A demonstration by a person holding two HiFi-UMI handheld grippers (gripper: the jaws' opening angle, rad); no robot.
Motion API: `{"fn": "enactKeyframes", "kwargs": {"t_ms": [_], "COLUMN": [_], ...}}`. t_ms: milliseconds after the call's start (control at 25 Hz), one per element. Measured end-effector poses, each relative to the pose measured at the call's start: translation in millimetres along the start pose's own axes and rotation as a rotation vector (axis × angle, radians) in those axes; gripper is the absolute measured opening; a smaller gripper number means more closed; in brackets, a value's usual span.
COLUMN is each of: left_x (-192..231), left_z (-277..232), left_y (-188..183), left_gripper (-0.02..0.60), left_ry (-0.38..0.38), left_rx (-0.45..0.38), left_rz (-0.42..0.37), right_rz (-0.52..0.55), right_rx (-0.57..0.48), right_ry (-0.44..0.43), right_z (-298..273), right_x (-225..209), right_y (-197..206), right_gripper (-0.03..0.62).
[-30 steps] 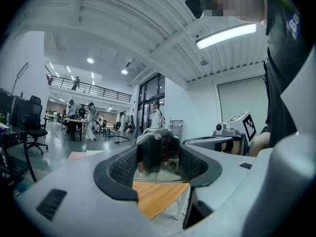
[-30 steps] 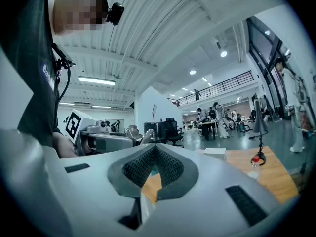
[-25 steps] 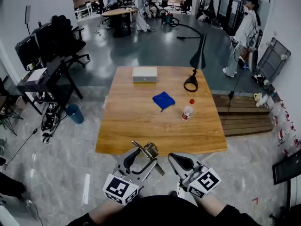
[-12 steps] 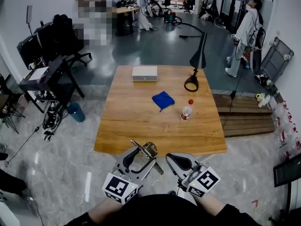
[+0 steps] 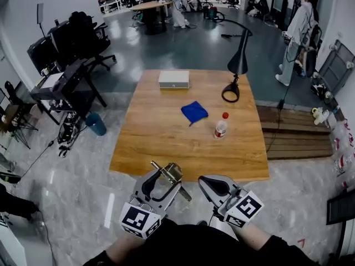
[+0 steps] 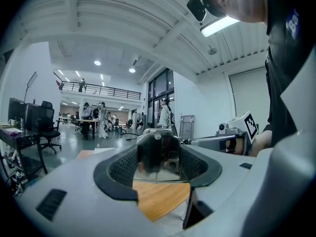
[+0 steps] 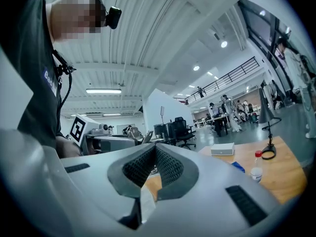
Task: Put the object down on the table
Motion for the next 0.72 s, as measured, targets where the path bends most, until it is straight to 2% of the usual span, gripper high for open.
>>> {"fn": "enactKeyframes", "kwargs": {"t_ms": [200,320,480,720], "left_x": [6,24,60,136], "left_z": [-11,-17,-19,-20], "left_y": [2,7,18,30], "left_gripper": [0.272,0.272,0.272,0.272], "left_ry": [-0.012,-0.003,0.015,0.081], "left_rx": [0.016,0.014,0.018,0.044], "left_rz": [0.009,-0.003,-0.009,0.002], "right_rz": [-0.013,-0.009,0.005,0.014], "right_rx": [0.017,0.018,0.035,0.045], "right_ry": [0.002,0.020,0.055,0.127], "right_z": [-2,-17,-44,-108], "right_x": [-16,-23,-23,-22], "right_y": [1,3,4,1], "right_gripper": [0.005,0.005,0.005,0.005]}}
Point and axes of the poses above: the fingertips, and each gripper's own axes: z backward along the fingers, x to its left, y out of its underside, the point moved 8 cm from there along z, backward along the fingers, and after that the axes turned 15 degrees about y, right-handed, at the moved point
